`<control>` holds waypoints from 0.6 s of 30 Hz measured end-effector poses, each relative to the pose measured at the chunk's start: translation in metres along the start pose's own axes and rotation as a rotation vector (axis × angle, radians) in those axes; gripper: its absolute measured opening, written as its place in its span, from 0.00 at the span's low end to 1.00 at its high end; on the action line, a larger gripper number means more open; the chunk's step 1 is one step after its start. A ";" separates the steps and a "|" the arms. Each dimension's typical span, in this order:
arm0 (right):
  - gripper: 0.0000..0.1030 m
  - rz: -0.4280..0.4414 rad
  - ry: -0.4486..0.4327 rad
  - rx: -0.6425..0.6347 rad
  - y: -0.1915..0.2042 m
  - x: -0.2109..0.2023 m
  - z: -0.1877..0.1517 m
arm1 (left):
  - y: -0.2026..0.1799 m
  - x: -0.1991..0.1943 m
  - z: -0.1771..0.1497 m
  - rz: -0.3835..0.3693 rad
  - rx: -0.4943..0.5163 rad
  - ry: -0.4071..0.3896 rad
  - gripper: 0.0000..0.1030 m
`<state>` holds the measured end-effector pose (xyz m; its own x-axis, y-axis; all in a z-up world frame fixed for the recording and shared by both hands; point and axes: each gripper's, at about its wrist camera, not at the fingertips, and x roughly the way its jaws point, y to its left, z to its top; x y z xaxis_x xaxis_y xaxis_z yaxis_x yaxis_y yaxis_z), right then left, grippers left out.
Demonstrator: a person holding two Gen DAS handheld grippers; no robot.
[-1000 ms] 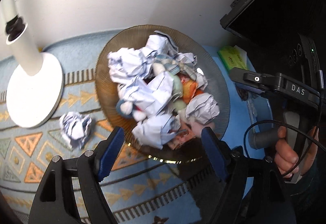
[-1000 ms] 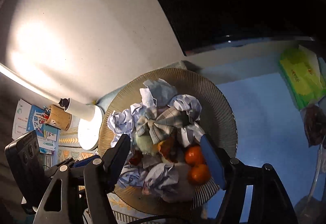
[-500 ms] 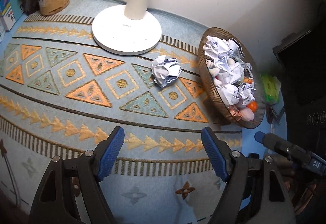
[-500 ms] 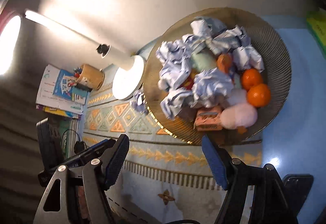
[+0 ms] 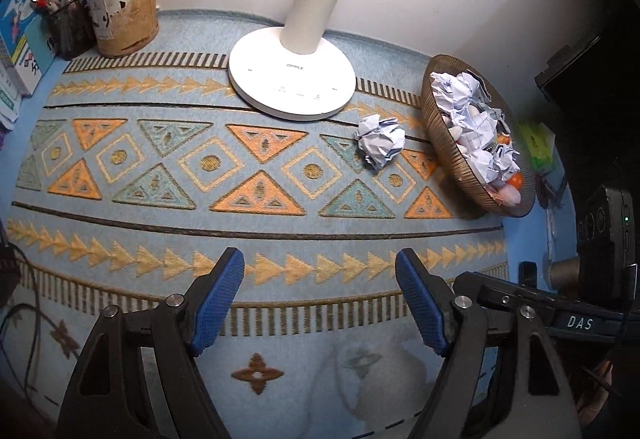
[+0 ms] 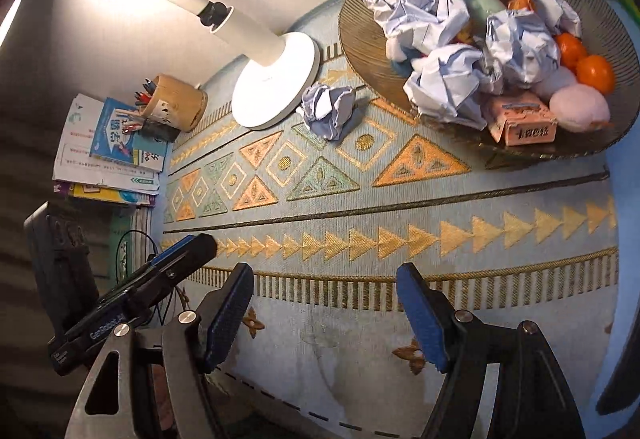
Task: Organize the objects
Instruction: 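Withdraw both tools from the bowl back over the rug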
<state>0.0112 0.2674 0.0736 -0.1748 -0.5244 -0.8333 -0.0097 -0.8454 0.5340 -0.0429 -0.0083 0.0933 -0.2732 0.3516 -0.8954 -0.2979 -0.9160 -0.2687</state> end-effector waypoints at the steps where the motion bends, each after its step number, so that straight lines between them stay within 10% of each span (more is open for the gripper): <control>1: 0.70 -0.011 0.003 0.016 0.003 0.006 -0.003 | 0.004 -0.002 0.001 0.014 0.017 -0.002 0.74; 18: 0.70 -0.289 -0.099 0.057 0.048 0.050 -0.017 | 0.036 0.000 0.022 0.101 0.198 -0.012 0.74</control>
<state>0.0189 0.1989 0.0550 -0.2518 -0.2486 -0.9353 -0.1277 -0.9494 0.2868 -0.0738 -0.0372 0.0913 -0.3208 0.2635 -0.9098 -0.4423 -0.8910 -0.1021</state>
